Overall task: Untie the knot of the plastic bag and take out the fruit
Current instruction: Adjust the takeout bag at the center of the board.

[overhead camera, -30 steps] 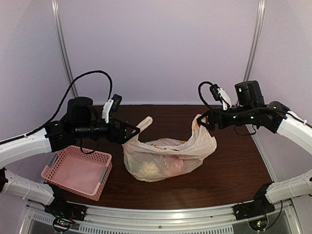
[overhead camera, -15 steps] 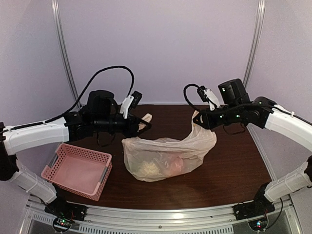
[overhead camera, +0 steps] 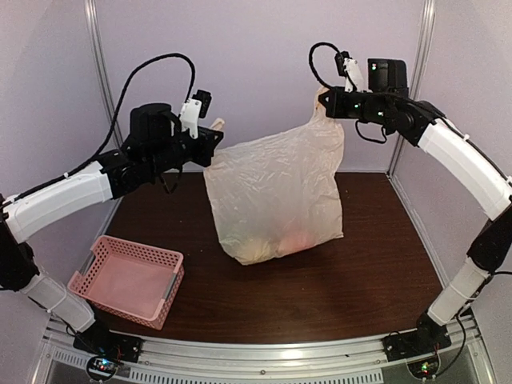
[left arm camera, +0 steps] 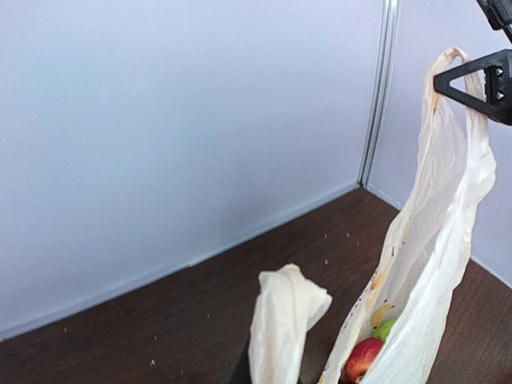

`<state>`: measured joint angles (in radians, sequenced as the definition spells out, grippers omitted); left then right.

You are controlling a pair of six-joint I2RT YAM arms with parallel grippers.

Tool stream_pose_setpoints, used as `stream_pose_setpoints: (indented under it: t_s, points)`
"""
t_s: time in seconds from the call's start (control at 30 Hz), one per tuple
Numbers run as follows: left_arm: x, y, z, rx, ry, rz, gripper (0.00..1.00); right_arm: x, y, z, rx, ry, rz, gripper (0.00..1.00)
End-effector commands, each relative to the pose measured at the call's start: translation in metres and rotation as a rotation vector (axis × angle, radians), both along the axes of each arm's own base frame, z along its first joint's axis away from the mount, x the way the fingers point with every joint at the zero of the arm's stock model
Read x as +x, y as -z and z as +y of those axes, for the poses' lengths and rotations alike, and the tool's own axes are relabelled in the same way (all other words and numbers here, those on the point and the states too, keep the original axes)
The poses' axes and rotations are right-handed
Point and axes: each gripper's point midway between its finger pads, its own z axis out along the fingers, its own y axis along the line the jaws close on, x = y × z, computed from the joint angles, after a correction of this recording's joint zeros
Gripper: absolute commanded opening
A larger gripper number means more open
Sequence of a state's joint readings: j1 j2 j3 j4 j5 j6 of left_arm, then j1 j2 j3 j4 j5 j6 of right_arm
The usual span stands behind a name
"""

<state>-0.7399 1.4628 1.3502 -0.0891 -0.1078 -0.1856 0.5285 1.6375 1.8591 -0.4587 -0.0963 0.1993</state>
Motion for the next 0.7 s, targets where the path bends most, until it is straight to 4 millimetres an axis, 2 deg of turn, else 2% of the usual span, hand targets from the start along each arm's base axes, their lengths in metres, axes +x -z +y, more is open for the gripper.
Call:
stream_pose_setpoints:
  t_s: [0.0, 0.03, 0.13, 0.27, 0.33, 0.4, 0.5, 0.6, 0.67]
  points:
    - [-0.013, -0.050, 0.010, -0.064, 0.014, -0.254, 0.00, -0.046, -0.083, -0.014, 0.088, -0.080, -0.289, 0.00]
    - [-0.021, -0.055, 0.013, -0.096, 0.029, -0.296, 0.00, -0.062, -0.071, -0.016, 0.101, -0.115, -0.289, 0.00]
    - [-0.031, -0.020, 0.015, -0.096, 0.064, -0.272, 0.00, -0.089, -0.005, -0.019, 0.137, -0.150, -0.213, 0.00]
    - [-0.045, 0.055, 0.004, -0.086, 0.155, -0.099, 0.00, -0.125, 0.133, -0.018, 0.125, -0.161, 0.065, 0.00]
    - [-0.051, 0.087, 0.001, -0.094, 0.181, -0.010, 0.00, -0.152, 0.184, -0.006, 0.091, -0.204, 0.173, 0.00]
    - [-0.055, 0.111, 0.004, -0.101, 0.169, 0.065, 0.00, -0.180, 0.222, 0.006, 0.042, -0.262, 0.263, 0.00]
    - [-0.063, 0.127, 0.013, -0.130, 0.148, 0.122, 0.00, -0.203, 0.247, 0.013, 0.009, -0.305, 0.349, 0.00]
    - [-0.073, 0.131, 0.023, -0.176, 0.130, 0.147, 0.01, -0.212, 0.257, 0.016, 0.010, -0.340, 0.385, 0.00]
    - [-0.077, 0.132, 0.029, -0.192, 0.116, 0.164, 0.06, -0.215, 0.262, 0.018, 0.006, -0.353, 0.404, 0.00]
